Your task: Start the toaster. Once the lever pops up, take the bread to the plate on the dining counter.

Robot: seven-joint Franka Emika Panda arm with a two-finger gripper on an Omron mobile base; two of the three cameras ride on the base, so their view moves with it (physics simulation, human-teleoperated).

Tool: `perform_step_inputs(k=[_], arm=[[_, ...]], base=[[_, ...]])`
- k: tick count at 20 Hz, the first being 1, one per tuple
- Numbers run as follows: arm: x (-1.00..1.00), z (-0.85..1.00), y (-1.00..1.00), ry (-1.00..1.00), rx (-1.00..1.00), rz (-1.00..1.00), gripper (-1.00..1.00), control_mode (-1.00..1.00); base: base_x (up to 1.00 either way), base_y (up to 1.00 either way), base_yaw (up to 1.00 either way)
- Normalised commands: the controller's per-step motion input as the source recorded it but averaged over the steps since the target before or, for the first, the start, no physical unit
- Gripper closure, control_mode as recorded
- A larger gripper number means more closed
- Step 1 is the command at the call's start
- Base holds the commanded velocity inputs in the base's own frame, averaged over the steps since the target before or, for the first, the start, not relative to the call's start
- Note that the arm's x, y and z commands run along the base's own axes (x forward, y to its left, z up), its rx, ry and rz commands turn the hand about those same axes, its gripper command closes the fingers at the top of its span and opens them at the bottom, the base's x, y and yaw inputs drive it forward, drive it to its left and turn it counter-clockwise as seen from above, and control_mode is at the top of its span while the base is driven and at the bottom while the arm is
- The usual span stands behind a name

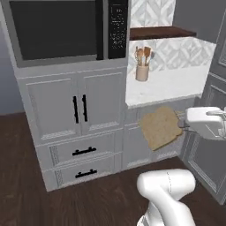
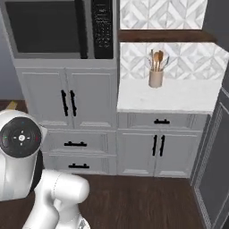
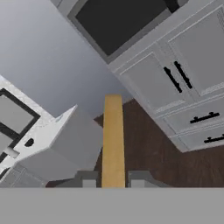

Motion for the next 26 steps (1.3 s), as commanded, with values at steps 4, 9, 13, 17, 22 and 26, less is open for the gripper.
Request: perform_step_inputs(k=[4, 9, 13, 17, 22, 26], arm=[[0.00, 0.00, 0.00, 0.00, 0.00, 0.00, 1.00, 1.00], [0.00, 0.00, 0.00, 0.00, 0.00, 0.00, 1.00, 1.00], [0.00, 0.00, 0.00, 0.00, 0.00, 0.00, 1.00, 1.00], [0.00, 0.00, 0.00, 0.00, 0.00, 0.00, 1.00, 1.00], [0.00, 0.00, 0.00, 0.00, 0.00, 0.00, 1.00, 1.00], [0.00, 0.00, 0.00, 0.00, 0.00, 0.00, 1.00, 1.00]], base=[[0.00, 0.05, 1.00], [0.64, 0.68, 0.68], [1.00, 0.95, 0.31], [1.00, 0.87, 0.19], [1.00, 0.95, 0.10], [1.00, 1.00, -0.01]])
